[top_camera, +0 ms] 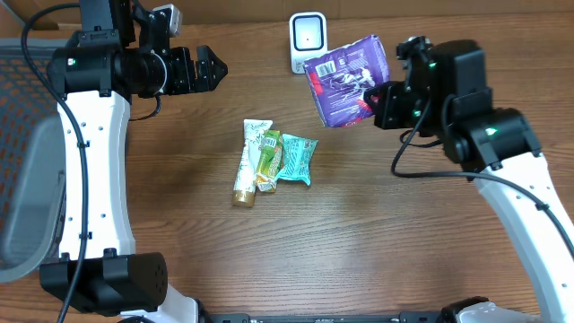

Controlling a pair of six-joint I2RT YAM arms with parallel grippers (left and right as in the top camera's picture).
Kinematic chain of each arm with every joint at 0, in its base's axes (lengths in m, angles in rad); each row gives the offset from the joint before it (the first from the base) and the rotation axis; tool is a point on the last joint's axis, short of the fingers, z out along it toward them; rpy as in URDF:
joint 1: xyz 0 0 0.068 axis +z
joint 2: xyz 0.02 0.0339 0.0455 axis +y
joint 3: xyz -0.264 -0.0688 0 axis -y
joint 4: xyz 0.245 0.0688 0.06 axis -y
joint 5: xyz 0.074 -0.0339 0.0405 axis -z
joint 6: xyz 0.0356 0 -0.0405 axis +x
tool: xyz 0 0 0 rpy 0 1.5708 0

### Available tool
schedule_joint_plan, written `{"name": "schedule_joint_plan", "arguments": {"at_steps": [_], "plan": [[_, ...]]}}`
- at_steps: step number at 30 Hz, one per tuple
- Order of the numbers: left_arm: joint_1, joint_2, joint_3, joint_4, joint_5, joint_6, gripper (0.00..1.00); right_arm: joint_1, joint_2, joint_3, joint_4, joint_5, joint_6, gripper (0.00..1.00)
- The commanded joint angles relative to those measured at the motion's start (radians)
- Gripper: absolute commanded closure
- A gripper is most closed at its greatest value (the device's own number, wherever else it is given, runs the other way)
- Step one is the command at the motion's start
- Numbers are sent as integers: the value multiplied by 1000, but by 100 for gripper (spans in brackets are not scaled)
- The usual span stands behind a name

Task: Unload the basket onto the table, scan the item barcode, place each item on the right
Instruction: 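Hold the purple pack's barcode up to the white scanner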

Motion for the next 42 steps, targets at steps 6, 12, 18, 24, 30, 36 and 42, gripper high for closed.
{"name": "schedule_joint_plan", "arguments": {"at_steps": [6,12,18,24,30,36,42], "plan": [[-6,3,0,2,-6,-6,0,108,56,200,10,484,-72,97],[-6,3,0,1,-6,-6,0,182,291,422,35,877,-298,97],[-6,3,0,2,-6,-6,0,234,488,452,393,1210,-776,96],[-6,3,0,2,-6,-6,0,239,628,452,669,1266,-1244,96],[-6,3,0,2,-6,-6,1,239,739,451,832,1257,-1527,96],[-6,3,0,2,-6,-6,0,240,838,451,954,1249,-1640,96],[-6,3,0,2,-6,-6,0,250,911,451,1107,1249,-1711,96]]}}
